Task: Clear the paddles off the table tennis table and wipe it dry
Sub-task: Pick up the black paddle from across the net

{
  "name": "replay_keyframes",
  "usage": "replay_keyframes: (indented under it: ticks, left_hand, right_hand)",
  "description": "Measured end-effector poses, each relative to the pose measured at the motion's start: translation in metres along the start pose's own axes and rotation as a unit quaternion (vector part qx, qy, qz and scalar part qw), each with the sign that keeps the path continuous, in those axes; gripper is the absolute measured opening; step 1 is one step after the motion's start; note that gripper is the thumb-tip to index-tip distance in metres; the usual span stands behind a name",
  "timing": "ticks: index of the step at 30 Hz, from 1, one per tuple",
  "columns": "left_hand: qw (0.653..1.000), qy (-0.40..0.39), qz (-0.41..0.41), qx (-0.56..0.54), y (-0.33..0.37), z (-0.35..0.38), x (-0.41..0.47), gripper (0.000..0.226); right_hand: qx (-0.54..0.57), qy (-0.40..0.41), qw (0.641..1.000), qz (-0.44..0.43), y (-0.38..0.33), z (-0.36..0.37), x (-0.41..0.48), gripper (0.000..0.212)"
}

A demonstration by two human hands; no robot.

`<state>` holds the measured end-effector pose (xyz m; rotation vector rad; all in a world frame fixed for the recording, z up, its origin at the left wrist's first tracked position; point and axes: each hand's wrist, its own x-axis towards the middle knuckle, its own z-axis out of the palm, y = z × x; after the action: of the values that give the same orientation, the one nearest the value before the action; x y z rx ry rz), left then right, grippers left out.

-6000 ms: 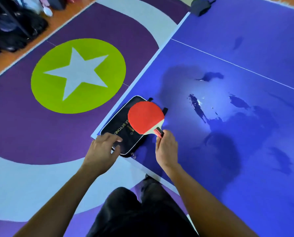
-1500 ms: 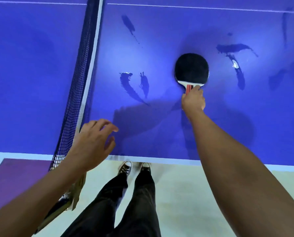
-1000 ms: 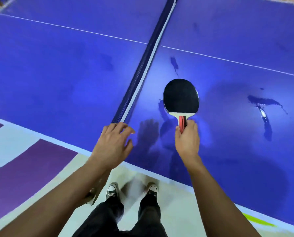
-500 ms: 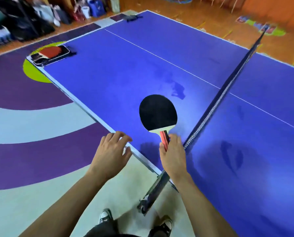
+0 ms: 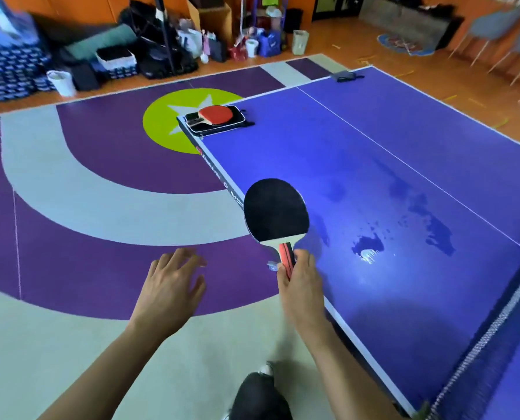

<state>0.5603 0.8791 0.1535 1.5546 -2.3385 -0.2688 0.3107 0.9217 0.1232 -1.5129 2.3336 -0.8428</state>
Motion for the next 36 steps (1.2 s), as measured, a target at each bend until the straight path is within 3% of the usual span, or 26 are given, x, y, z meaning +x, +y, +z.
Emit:
replay_keyframes:
  ticks: [10, 16, 22, 26, 36]
  left_hand:
    - [0.999, -0.017, -0.036, 0.031, -0.14, -0.008, 0.142, 0.041]
    - [0.997, -0.011, -0.045, 0.06, -0.216, -0.041, 0.253, 0.032]
    - [0.998, 0.0, -0.055, 0.038, -0.282, -0.049, 0.341, 0.03]
    - [0.999, -0.021, -0.032, 0.015, -0.34, -0.04, 0.413, 0.034]
    - [0.992, -0.086, 0.092, 0.0, -0.481, -0.047, 0.61, 0.044]
  right_hand:
    - [0.026, -0.039, 0.999, -0.014, -0.104, 0.128, 0.187, 0.035]
    - [0.015, -0.09, 0.995, 0.046, -0.165, 0.205, 0.298, 0.035]
    - [0.011, -0.073, 0.994, 0.086, -0.206, 0.26, 0.37, 0.025]
    - [-0.006, -0.057, 0.994, 0.096, -0.238, 0.302, 0.425, 0.022]
    - [-0.002, 0.015, 0.973, 0.229, -0.324, 0.388, 0.511, 0.023]
